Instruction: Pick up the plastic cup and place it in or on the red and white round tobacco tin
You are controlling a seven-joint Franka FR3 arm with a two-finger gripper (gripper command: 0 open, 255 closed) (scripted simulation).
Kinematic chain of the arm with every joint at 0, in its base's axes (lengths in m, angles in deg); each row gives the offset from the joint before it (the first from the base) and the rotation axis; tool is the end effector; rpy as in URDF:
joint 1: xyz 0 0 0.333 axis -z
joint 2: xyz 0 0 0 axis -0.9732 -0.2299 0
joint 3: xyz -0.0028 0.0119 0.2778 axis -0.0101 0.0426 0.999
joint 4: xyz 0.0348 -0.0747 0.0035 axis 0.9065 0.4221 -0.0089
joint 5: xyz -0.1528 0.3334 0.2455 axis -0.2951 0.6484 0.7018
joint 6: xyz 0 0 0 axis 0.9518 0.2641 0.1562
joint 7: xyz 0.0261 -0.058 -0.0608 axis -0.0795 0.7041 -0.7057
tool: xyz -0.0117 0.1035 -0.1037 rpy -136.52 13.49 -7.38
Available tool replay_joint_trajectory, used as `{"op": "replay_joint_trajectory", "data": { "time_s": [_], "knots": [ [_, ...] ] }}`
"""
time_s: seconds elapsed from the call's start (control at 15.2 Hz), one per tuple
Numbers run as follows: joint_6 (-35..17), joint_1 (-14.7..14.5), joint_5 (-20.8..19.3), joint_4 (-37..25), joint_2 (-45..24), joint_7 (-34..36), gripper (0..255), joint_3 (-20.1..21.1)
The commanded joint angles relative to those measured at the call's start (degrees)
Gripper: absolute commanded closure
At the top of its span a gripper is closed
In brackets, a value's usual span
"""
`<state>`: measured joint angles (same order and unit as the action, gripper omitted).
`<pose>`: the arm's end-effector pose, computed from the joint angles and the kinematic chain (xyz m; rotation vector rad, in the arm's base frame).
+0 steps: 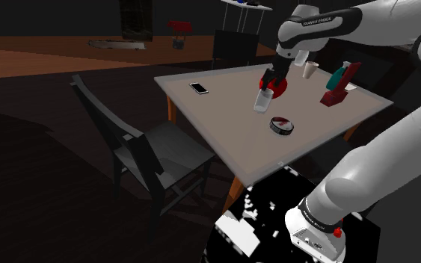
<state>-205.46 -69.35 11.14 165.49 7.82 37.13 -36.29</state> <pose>0.4757 -0.3015 0.3843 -3.1180 0.2696 -0.1069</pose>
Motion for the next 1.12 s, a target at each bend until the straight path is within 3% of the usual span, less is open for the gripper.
{"op": "replay_joint_trajectory", "data": {
  "time_s": [0.0,0.4,0.86,1.06],
  "knots": [
    [-1.35,0.55,1.39,-2.37,-3.86,-2.32,0,-1.62],
    [-3.88,3.36,7.54,-10.97,-16.19,-9.34,0,-4.91],
    [-3.79,9.55,15.24,-23.71,-30.63,-16.01,0,-5.47],
    [-5.63,9.8,15.93,-22.81,-31.69,-16.44,0,-5.09]
  ]
}}
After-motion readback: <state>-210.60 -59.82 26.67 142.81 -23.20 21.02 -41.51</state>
